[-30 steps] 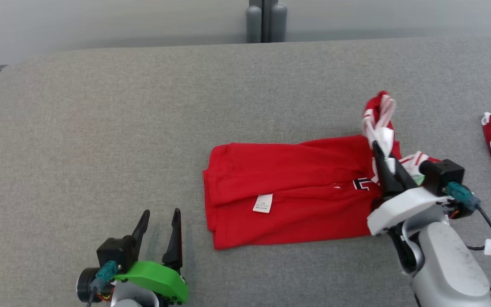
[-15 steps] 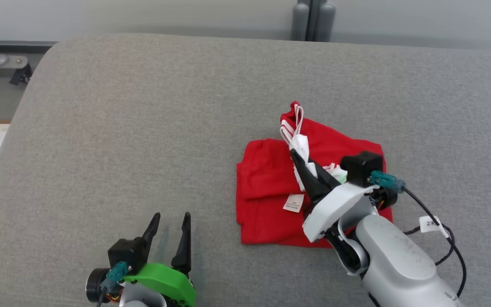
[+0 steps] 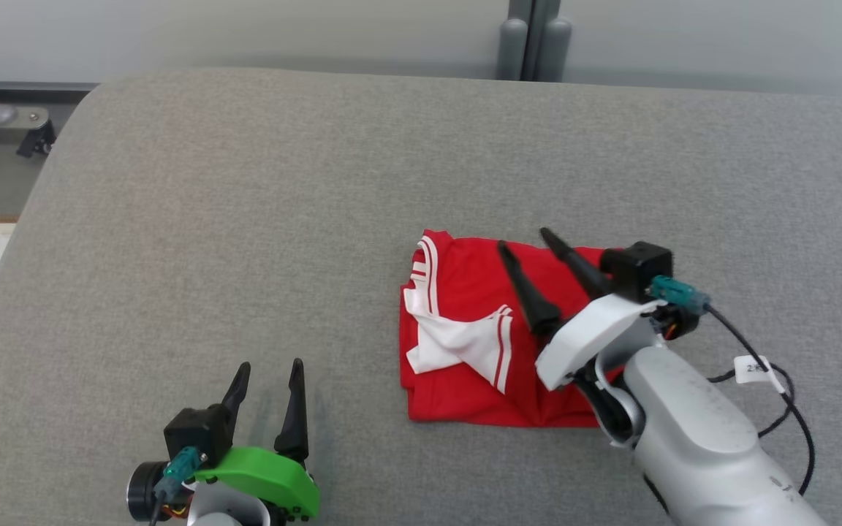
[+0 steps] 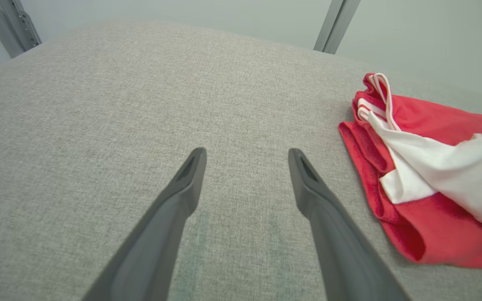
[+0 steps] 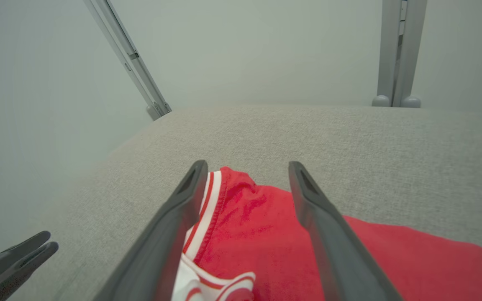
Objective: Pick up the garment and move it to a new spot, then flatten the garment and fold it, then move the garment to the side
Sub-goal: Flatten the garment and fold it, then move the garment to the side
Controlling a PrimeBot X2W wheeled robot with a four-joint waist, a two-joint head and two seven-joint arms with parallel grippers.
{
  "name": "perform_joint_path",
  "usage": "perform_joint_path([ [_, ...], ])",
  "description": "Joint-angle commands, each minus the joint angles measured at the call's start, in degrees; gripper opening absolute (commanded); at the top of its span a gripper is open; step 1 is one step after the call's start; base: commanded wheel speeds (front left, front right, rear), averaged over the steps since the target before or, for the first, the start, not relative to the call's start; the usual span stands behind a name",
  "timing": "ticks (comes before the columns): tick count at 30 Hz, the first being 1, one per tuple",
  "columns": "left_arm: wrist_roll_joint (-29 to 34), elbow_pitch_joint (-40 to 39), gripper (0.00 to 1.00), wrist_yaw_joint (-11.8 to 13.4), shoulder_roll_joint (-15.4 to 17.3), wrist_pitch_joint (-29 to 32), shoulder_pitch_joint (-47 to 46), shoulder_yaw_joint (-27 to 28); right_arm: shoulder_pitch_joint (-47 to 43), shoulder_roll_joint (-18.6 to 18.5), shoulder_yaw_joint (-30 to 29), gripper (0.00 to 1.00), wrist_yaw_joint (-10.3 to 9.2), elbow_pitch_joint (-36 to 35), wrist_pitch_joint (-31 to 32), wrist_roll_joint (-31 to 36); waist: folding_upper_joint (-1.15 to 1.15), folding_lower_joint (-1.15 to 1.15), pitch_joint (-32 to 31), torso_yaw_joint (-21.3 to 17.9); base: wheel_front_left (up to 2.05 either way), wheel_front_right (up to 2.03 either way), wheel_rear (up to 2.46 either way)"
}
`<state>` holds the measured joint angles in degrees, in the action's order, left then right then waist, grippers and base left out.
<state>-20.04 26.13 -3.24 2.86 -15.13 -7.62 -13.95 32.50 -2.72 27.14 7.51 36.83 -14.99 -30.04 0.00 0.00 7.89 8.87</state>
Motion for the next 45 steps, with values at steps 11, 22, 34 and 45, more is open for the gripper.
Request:
perform_joint_path([
  [11, 5.5, -2.5, 1.0, -0.4, 0.2, 0.0, 1.0, 3.8, -11.5, -0.3, -22.3, 1.0, -0.07, -7.0, -0.2, 20.0, 0.0, 0.0, -1.9, -7.4, 0.0, 0.0, 0.0],
  [22, 9.8, -5.5, 1.0, -1.2, 0.2, 0.0, 5.4, 6.4, -20.9, -0.3, -29.6, 1.0, -0.08, -11.2, -0.2, 21.9, 0.0, 0.0, -4.6, -10.6, 0.0, 0.0, 0.0],
  [34, 8.8, -8.3, 1.0, -1.3, 0.2, 0.0, 8.4, 6.9, -23.9, -0.3, -29.9, 1.0, -0.08, -10.8, -0.2, 22.8, 0.0, 0.0, -4.9, -11.1, 0.0, 0.0, 0.0],
  [45, 5.6, -7.5, 1.0, -2.8, 0.2, 0.0, 3.3, 5.0, -11.4, -0.3, -21.6, 1.0, -0.08, -5.2, -0.2, 20.3, 0.0, 0.0, 1.1, -7.2, 0.0, 0.0, 0.0],
])
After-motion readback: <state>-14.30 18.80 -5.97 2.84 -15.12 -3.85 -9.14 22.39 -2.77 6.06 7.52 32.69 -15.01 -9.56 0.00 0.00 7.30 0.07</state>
